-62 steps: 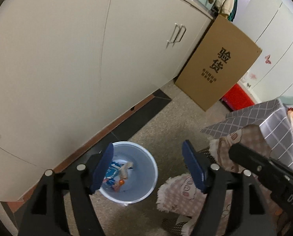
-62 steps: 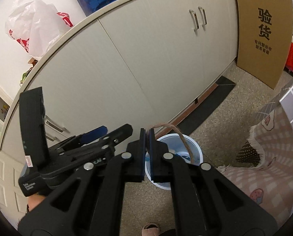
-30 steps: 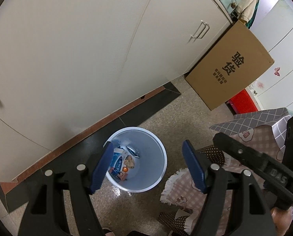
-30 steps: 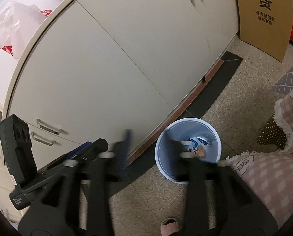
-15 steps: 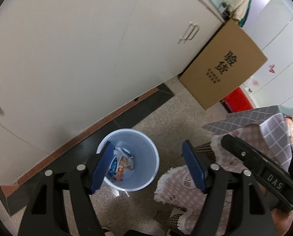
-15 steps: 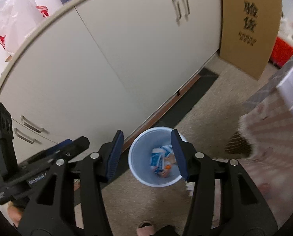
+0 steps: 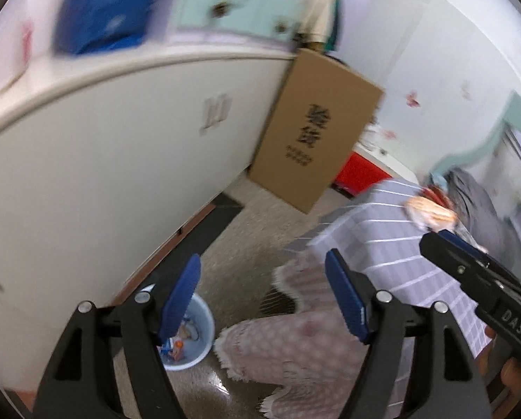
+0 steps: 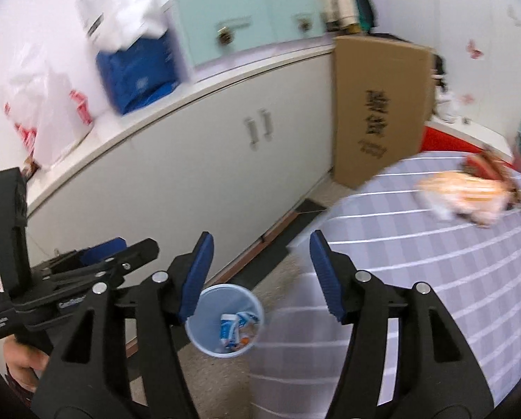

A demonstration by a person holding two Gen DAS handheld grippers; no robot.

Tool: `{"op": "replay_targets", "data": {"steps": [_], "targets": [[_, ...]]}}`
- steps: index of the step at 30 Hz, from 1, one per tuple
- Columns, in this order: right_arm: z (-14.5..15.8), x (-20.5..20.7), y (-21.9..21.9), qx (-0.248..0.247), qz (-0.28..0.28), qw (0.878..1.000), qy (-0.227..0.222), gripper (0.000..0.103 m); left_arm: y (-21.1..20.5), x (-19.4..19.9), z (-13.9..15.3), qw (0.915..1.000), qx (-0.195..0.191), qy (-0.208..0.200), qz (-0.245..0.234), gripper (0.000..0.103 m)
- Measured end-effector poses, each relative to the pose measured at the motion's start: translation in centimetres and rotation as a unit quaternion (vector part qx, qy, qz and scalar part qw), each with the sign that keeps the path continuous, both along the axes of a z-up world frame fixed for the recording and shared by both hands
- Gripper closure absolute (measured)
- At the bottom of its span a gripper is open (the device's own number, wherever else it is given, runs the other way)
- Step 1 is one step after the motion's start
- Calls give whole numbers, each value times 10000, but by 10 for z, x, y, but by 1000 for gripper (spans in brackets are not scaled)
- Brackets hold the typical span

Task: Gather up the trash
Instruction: 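Move both tools back over the table, then grasp the red wrapper with the right tool while the left tool grasps the orange-printed white bag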

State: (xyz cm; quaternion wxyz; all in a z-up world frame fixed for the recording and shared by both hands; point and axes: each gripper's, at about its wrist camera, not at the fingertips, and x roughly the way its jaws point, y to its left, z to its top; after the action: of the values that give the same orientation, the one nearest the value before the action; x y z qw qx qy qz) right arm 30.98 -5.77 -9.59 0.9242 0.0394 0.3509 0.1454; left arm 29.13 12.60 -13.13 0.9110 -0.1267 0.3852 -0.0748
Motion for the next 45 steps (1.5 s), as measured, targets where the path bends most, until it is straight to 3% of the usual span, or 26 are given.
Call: {"op": "replay_targets", "data": {"steps": [7,13,16,20,24,29,35,45], "targets": [[10,-23,-134,204,-898,9957,-123,43,-152,5,28,9927,470,-196,-1090,30],[-4,-45,-239,181,-1609,9868,29,42,-263,7,16,9792,787,-93,-1867,30],[-14,-54,-287,49,-1880,9821,142,42,-302,9,3,9739,722,75,-2151,30],[-29,-62,-340,-306,-2232,9738,318,39,-349,12,-8,9653,1013,124,-2403,30],[-42,-61,-370,-609,-2362,9683,532,38,-380,17,-14,9575,1215,93,-2613,30],[-57,-48,-382,-858,-2160,9696,763,37,-399,32,-16,9540,1567,18,-2556,30],[-72,-25,-389,-966,-1902,9723,950,36,-382,50,-12,9627,1424,97,-2298,30],[-72,-16,-392,-910,-1758,9757,935,36,-380,53,-20,9641,1479,129,-2200,30]]}}
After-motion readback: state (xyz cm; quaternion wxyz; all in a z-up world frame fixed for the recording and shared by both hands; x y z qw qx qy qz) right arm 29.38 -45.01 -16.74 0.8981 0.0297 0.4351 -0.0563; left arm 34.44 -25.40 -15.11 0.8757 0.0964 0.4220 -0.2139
